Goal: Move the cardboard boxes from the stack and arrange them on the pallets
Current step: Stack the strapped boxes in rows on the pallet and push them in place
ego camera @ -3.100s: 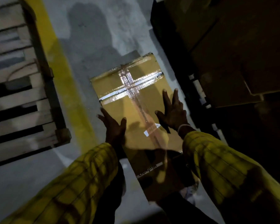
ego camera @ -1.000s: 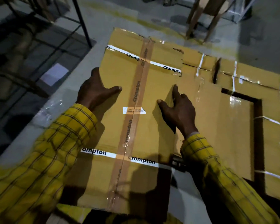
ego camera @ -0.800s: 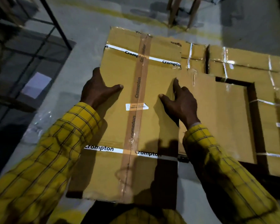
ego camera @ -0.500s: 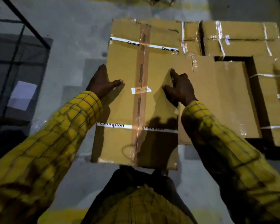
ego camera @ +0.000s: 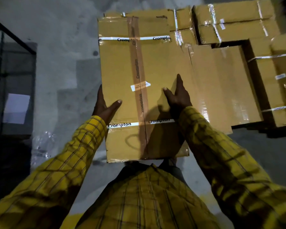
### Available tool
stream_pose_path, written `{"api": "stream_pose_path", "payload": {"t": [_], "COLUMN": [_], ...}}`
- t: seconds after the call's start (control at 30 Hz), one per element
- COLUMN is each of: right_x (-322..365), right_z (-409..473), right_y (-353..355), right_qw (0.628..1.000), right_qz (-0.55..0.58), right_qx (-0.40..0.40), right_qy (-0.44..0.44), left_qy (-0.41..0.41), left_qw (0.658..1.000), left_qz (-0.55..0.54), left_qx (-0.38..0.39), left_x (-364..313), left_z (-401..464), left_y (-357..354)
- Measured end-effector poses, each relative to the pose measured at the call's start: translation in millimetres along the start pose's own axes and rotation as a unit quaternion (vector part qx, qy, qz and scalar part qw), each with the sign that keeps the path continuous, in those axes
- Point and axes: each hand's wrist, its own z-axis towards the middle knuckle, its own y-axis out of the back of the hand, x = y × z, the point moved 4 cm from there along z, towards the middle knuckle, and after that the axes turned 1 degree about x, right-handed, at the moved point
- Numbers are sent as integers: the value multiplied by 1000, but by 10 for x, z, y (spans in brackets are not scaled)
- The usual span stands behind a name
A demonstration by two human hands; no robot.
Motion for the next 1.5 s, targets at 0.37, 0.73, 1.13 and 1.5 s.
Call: {"api": "stream_pose_path", "payload": {"t": [0.37,0.73,1.13,1.5], "right_x": [-11,-136,-334,-536], "right_z": [-8,-553,-859,-1270], "right_y": [-24,-233,-408,-334], "right_qw": [999,956,940,959], "right_qz": [-22,-282,-321,-270], "right_qx": [6,-25,-60,-61], "right_qy": [33,74,97,55], "left_qy": [28,-194,-186,-201], "left_qw": [999,881,854,863], "left_qz": [-20,430,485,462], "left_qx": [-12,16,33,39], "left_x": [57,10,127,157], "left_z": [-96,-238,-231,-460], "left_y": [-99,-227,-315,-369]}}
